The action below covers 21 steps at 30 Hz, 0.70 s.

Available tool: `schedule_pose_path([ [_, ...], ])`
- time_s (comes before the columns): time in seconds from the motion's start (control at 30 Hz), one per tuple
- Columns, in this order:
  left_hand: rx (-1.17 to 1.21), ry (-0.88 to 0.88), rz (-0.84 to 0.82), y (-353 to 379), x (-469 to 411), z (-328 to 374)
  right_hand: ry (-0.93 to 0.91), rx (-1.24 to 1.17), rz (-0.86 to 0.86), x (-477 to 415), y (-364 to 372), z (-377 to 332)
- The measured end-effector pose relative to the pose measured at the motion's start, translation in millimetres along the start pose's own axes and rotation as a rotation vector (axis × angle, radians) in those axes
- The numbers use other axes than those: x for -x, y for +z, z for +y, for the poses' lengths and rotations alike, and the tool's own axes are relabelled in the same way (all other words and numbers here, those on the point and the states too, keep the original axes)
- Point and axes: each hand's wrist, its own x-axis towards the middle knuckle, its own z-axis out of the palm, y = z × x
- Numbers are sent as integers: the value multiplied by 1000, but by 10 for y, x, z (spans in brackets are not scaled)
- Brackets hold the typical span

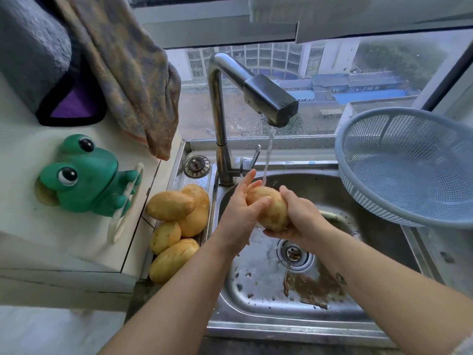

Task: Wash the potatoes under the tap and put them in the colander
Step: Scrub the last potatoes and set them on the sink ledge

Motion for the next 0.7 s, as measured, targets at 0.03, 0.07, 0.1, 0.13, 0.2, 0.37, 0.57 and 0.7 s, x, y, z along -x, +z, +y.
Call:
schedule_pose_path([
  [0.03,14,-21,2,-30,-9,-14,-2,-20,-8,13,12,12],
  [0.07,23,-47,13,-52,-18,-32,-13,-32,-16,24,30,27],
  [0.1,29,-78,38,-56,-22,-48,-32,-25,-23,31,52,44],
  [0.13,43,-103,84,-42,-23,-57,-57,-1,-31,37,77,58],
  [0.2,44,-110,212,7,-39,-55,-113,51,-68,51,113,84],
  [0.37,-34,-81,386,58,-98,47,-209,134,-218,50,59,80],
  [0.57,59,-211,3,47,-37,182,-162,204,-215,20,-86,24],
  [0.7,60,-225,-186,-29,-33,77,-111,109,-116,28,-120,69],
])
